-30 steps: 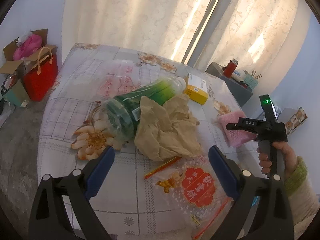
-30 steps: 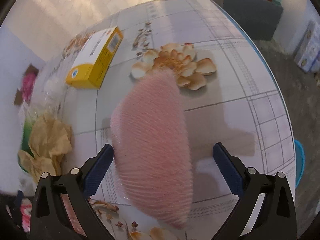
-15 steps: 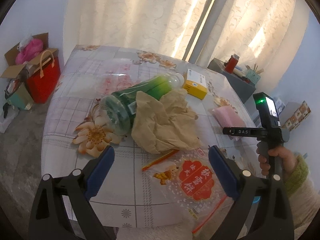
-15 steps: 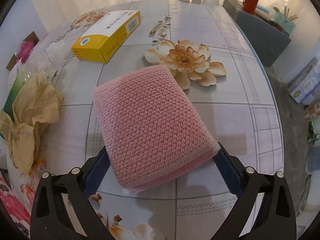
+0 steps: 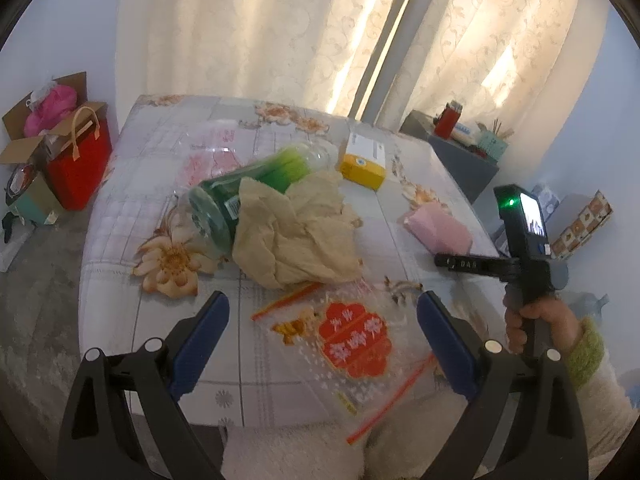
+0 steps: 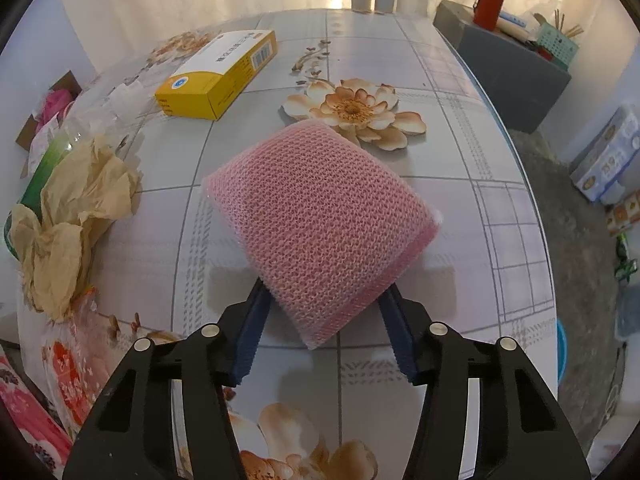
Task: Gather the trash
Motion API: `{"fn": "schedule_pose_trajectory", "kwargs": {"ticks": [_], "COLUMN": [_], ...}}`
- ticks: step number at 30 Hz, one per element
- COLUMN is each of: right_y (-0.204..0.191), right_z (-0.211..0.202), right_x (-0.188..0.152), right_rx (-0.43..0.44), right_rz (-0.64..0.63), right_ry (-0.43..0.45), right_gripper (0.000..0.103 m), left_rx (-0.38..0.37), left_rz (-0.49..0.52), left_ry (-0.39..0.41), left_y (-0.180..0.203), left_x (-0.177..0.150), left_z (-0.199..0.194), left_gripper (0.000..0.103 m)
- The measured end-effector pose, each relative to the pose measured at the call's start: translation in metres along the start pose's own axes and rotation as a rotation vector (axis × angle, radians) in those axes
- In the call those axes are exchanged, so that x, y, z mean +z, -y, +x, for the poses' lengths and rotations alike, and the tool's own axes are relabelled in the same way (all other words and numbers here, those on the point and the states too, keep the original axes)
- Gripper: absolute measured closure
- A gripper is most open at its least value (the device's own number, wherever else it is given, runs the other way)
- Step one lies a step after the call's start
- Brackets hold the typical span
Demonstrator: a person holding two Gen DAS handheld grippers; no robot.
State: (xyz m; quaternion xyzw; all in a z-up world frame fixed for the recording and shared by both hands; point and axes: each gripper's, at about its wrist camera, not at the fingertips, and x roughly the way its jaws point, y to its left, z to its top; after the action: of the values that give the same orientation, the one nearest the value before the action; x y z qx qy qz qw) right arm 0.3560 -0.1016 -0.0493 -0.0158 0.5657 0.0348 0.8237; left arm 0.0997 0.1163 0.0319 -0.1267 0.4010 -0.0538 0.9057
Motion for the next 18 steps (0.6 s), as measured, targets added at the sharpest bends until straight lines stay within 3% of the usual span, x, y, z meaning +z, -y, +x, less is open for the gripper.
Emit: {"fn": "schedule_pose_trajectory", "kwargs": {"ticks": [3, 8, 10, 12, 14, 18], "right_y": [0.007, 0.024, 0.029, 0.034, 0.035, 0.033], "right_z": [0.002, 0.001, 0.000, -0.002, -0.007, -0.022], "right_x": [0.004, 0.000, 0.000, -0.002, -0.003, -0.005], "right_rx": [0.019, 0.061, 0.101, 0.135, 0.138, 0.158], "right_rz": [0.000, 0.020, 0.039, 0.046, 0.043, 0.040], "right_ry": [0.021, 0.048, 0.044, 0.038, 0.049, 0.086], "right_gripper": [0.057, 0.079, 0.079, 0.068, 0.041, 0.027], "left_rx": [0.026, 0.033, 0.007, -0.009, -0.018, -0.021], "left_rz": [0.021, 0.034, 0.027, 0.029, 0.044, 0.053], "left_ry": [-0.015, -0.030, -0.022, -0.022, -0.031, -0.039], "left_y": [0.004, 0.012, 0.013, 0.015, 0.015, 0.012], "left_x": [-0.003, -0.009, -0.010, -0.010, -0.009, -0.003], "left_z": [-0.002, -0.005, -0.008, -0.008, -0.006, 0.001], "left_gripper": [0.010, 0.010, 0.010, 0.010, 0.010, 0.010]}}
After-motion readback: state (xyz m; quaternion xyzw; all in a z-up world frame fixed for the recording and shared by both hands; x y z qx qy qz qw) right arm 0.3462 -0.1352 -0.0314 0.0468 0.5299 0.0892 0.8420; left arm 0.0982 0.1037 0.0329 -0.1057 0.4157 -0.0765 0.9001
